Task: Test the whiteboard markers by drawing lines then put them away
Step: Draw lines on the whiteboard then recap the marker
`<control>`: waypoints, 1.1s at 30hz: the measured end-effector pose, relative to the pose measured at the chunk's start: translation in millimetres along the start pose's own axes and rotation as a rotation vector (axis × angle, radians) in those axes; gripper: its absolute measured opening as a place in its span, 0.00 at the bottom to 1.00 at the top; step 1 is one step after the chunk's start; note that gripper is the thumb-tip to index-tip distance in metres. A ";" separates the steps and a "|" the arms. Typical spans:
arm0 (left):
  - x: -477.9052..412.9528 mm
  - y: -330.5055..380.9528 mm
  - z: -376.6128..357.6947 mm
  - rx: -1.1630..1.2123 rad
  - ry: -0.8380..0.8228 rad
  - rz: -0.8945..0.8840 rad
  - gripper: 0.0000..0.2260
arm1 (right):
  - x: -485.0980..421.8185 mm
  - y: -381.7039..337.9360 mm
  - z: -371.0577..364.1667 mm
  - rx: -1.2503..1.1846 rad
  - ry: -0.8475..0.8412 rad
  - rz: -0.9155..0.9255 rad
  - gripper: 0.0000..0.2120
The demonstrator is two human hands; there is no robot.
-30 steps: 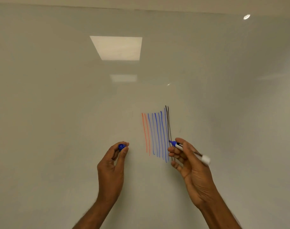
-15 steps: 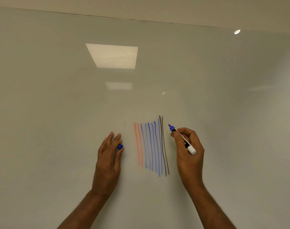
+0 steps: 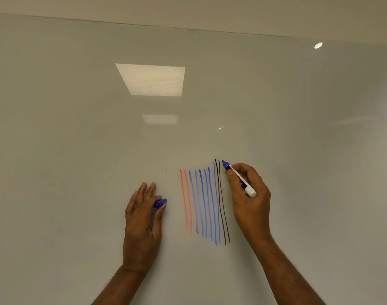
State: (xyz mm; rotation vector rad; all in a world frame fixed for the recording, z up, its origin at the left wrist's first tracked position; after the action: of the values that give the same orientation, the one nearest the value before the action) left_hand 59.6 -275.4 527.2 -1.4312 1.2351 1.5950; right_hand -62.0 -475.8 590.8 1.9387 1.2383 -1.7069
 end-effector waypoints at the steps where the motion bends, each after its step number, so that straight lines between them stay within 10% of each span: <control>1: 0.1 0.6 -0.2 -0.011 0.004 -0.020 0.18 | 4.8 0.6 2.3 0.005 -0.003 -0.002 0.05; 19: 0.1 0.5 -1.5 -0.095 0.033 -0.083 0.19 | 134.5 47.3 67.0 0.169 -0.037 -0.122 0.14; 33: 1.6 0.1 -1.4 -0.112 0.037 -0.116 0.17 | 3.8 -3.9 11.4 0.050 -0.014 0.050 0.10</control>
State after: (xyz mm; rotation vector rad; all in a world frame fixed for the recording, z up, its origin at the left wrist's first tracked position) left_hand 59.7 -277.0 525.7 -1.5794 1.0772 1.5866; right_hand -72.8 -479.7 585.5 1.9650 1.1427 -1.7401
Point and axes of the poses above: each hand's wrist, its own x-axis away from the middle knuckle, its own z-axis out of the back of the hand, y = z × x, the point moved 1 cm from there along -x, towards the middle knuckle, and after that the axes turned 6 degrees about z, right-handed, at the moved point
